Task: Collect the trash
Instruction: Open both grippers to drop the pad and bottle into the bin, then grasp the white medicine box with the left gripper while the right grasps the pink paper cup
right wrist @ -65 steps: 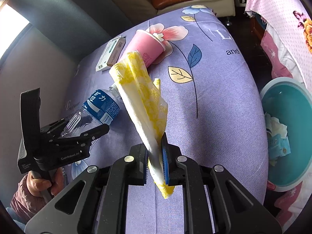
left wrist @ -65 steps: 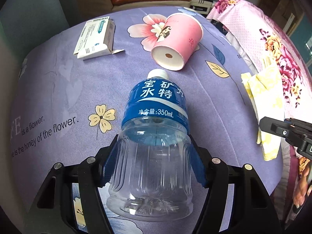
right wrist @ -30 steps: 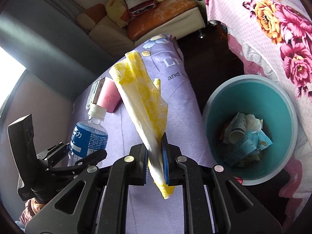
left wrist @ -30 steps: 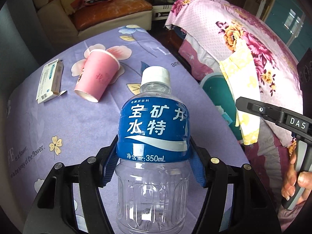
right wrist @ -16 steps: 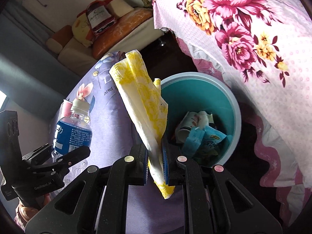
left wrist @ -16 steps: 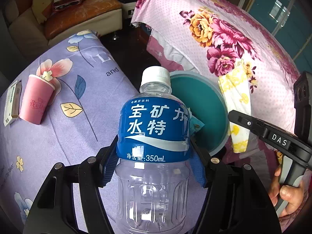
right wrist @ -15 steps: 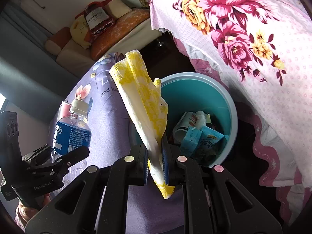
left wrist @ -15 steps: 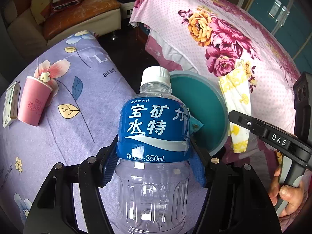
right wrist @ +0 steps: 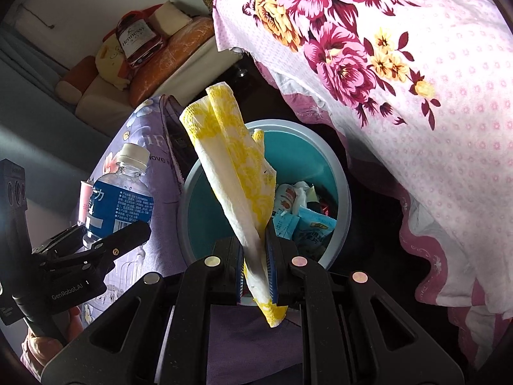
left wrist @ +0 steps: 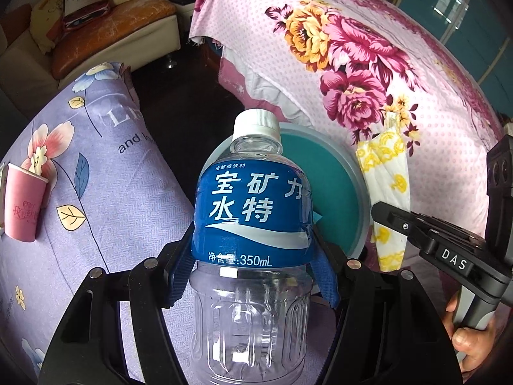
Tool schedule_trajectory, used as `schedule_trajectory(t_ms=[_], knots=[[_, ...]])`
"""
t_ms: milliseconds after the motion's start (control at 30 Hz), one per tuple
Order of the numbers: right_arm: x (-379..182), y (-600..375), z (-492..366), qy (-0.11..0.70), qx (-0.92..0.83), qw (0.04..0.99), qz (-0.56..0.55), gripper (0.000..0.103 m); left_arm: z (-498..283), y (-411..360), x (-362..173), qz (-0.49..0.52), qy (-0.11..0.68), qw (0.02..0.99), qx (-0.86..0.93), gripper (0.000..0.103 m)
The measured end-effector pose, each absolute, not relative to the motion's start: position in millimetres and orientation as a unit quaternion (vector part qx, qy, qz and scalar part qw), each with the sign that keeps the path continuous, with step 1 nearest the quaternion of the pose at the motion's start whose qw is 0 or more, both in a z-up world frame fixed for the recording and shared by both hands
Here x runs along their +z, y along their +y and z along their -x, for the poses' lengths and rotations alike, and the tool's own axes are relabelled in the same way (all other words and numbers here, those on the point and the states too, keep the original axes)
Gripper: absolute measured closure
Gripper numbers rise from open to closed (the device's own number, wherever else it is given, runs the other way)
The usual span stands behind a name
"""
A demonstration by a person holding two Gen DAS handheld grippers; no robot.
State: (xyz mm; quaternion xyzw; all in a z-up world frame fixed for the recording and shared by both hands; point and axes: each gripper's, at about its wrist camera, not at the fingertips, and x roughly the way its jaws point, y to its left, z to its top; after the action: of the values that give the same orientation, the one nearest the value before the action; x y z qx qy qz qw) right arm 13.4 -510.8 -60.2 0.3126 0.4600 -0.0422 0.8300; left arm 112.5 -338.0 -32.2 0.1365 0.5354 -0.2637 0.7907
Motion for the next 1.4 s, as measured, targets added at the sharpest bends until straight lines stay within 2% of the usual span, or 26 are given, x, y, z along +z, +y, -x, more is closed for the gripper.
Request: schedule_trajectory(t_ms=[133, 200, 733, 767, 800, 833, 867, 900, 967, 1067, 1400], knots=[[-63.1, -511.5, -16.7, 0.463, -0.044, 0.828, -0.312, 0.090, -115.6, -336.1, -34.7, -0.132, 0.539, 0.791, -0.259, 0.033], [-63.2, -510.2, -18.5, 0.465, -0.044, 0.828, -0.311, 0.090, -116.9, -333.2, -31.9, -0.123, 0.536, 0.794, -0.261, 0.019], [-54.1, -490.9, -35.4, 0.478, -0.043, 0.829, -0.286, 0.089, -119.2, -281.5, -15.1, -0.078, 0.522, 0.814, -0.242, 0.011], [-54.4, -489.2, -37.4, 0.481, -0.043, 0.828, -0.285, 0.088, -120.0, -277.5, -15.8, -0.075, 0.524, 0.814, -0.240, 0.011], [-54.8, -487.3, -39.4, 0.484, -0.044, 0.827, -0.283, 0.079, -120.6, -273.7, -16.6, -0.072, 0.526, 0.813, -0.238, 0.011], [-54.9, -485.2, -41.5, 0.488, -0.044, 0.825, -0.281, 0.068, -121.0, -269.7, -17.5, -0.069, 0.528, 0.813, -0.237, 0.011], [-55.3, -483.1, -43.1, 0.491, -0.046, 0.824, -0.280, 0.042, -121.3, -265.9, -18.2, -0.067, 0.529, 0.812, -0.236, 0.010], [-54.8, -480.8, -44.1, 0.491, -0.051, 0.825, -0.277, 0.035, -121.7, -262.1, -19.1, -0.066, 0.531, 0.812, -0.234, 0.010], [-53.7, -475.7, -46.5, 0.494, -0.052, 0.825, -0.270, 0.035, -121.9, -254.5, -20.5, -0.063, 0.534, 0.812, -0.229, 0.010], [-56.0, -469.6, -50.0, 0.505, -0.049, 0.817, -0.275, 0.025, -123.0, -241.6, -22.0, -0.055, 0.539, 0.811, -0.223, 0.009], [-45.4, -429.6, -59.3, 0.531, -0.041, 0.807, -0.255, 0.024, -123.5, -194.2, -18.2, -0.024, 0.544, 0.814, -0.205, 0.009]])
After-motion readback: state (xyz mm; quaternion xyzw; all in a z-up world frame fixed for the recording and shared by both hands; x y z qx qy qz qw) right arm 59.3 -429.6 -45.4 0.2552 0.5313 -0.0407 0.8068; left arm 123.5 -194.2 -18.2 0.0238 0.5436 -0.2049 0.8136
